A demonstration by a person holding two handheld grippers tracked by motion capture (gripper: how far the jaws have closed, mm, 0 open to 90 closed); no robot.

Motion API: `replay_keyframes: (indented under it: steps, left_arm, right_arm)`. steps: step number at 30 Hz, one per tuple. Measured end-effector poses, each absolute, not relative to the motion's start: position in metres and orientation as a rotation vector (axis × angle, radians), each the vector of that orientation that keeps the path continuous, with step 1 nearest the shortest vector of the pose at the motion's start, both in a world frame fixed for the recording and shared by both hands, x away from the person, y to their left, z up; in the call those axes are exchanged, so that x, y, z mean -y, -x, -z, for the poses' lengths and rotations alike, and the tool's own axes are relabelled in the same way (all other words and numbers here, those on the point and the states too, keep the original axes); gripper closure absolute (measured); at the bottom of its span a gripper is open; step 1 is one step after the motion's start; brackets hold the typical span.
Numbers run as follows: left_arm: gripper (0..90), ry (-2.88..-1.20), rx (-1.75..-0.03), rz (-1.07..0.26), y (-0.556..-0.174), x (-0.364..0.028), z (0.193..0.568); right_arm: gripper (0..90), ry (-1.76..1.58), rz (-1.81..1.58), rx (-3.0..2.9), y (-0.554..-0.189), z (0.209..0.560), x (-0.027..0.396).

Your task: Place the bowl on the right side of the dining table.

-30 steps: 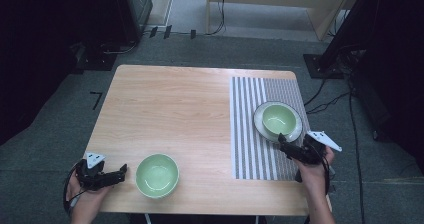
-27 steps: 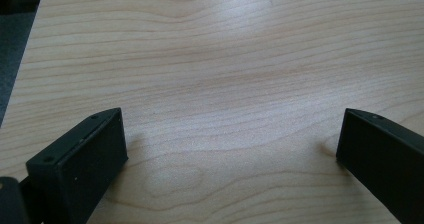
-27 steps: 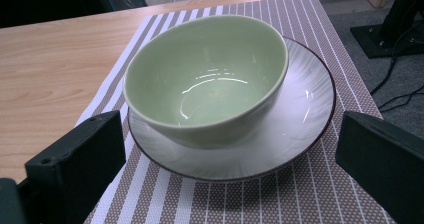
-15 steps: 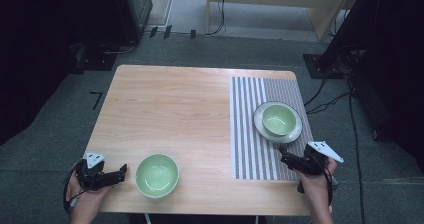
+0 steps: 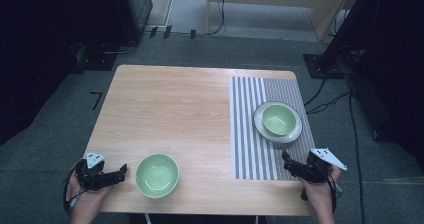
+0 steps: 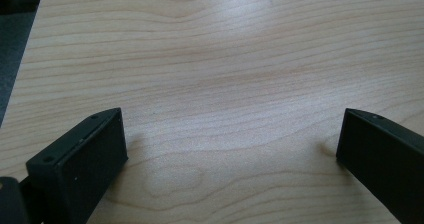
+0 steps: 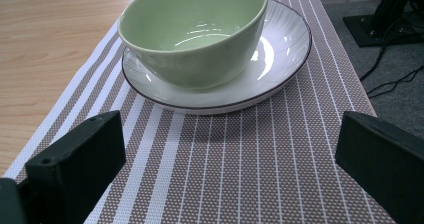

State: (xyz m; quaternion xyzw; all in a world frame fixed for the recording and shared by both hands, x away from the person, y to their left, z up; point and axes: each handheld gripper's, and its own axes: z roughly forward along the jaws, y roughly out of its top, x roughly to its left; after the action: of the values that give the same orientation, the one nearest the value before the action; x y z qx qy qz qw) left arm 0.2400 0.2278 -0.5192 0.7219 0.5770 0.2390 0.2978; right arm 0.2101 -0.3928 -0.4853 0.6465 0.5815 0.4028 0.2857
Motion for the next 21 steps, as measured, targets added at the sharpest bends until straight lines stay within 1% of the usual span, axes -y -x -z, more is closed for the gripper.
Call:
replay_keyframes:
  steps: [21]
  left_arm:
    - [0.0,-1.918,-1.533,-0.635,-0.240,-0.228,0.519]
  right_arm:
    - [0.0,-1.769,-1.048,-1.531,-0.185,0.494,0.416]
